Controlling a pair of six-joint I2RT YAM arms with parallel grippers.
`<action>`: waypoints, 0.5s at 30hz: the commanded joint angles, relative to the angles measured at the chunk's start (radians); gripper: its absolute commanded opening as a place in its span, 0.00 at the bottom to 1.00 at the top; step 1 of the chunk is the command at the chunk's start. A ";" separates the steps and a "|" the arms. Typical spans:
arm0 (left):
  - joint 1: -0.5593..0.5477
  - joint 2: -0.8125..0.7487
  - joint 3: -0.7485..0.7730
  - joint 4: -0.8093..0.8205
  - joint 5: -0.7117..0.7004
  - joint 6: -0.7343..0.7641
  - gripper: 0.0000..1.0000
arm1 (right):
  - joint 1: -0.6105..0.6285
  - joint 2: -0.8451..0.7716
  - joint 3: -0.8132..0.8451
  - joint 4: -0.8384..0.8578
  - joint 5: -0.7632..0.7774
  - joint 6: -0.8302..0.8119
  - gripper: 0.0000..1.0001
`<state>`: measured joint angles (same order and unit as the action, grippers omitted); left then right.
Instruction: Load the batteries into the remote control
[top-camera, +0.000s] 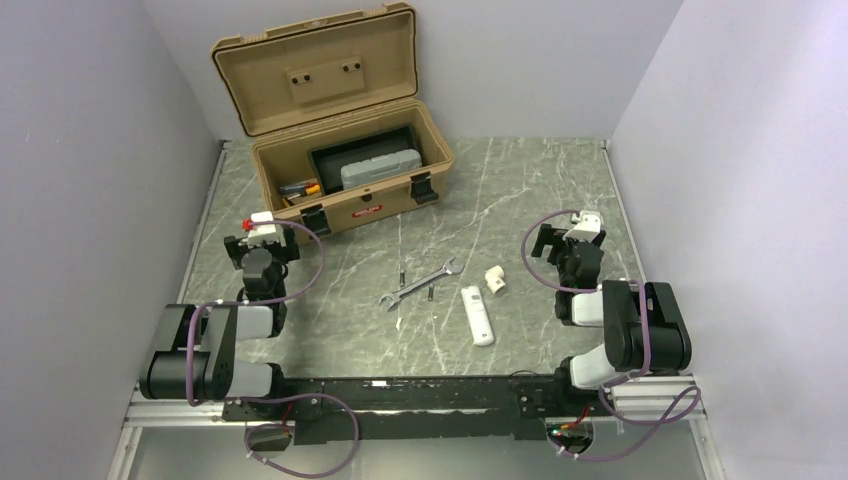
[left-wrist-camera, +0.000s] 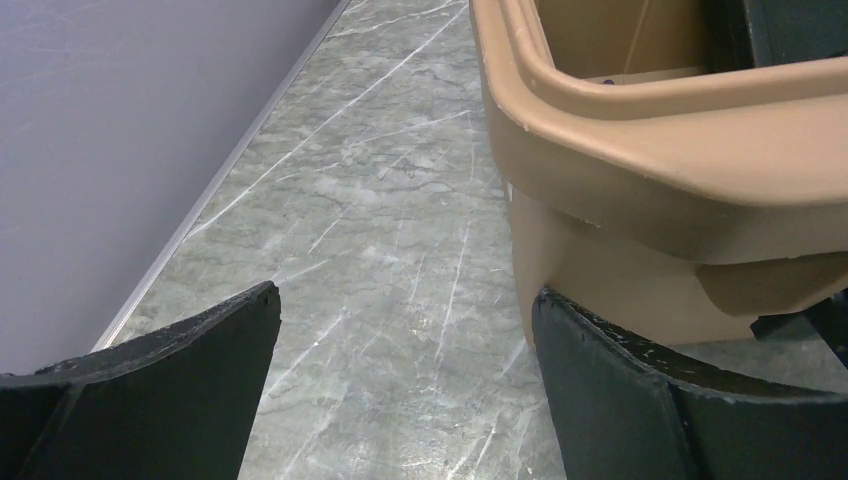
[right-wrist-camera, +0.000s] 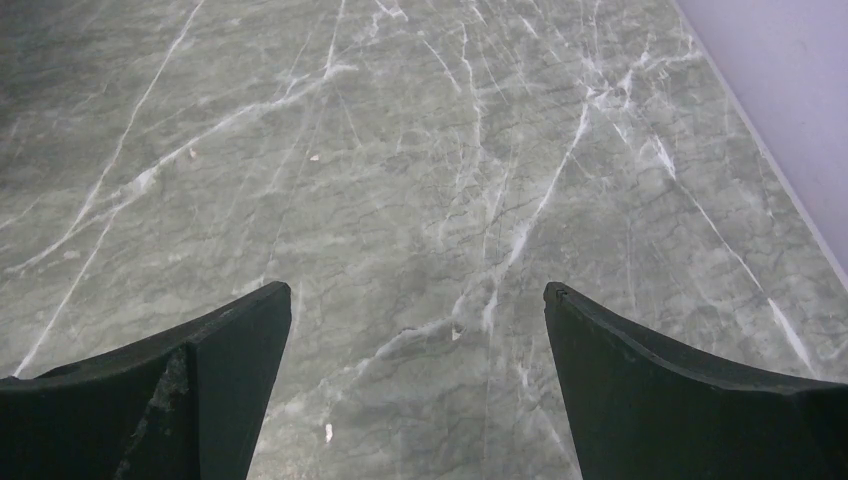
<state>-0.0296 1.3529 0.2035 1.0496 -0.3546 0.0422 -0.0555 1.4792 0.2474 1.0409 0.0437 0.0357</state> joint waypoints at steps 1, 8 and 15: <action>0.000 0.002 0.004 0.066 0.024 0.000 0.99 | 0.003 0.000 0.013 0.051 -0.004 -0.003 1.00; -0.001 0.002 0.004 0.065 0.025 0.000 0.99 | 0.003 0.001 0.014 0.050 -0.005 -0.003 1.00; -0.004 -0.012 -0.038 0.141 0.023 0.005 0.99 | 0.003 -0.001 0.010 0.055 -0.008 -0.003 1.00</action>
<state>-0.0296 1.3529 0.1993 1.0592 -0.3519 0.0433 -0.0555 1.4792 0.2474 1.0409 0.0437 0.0357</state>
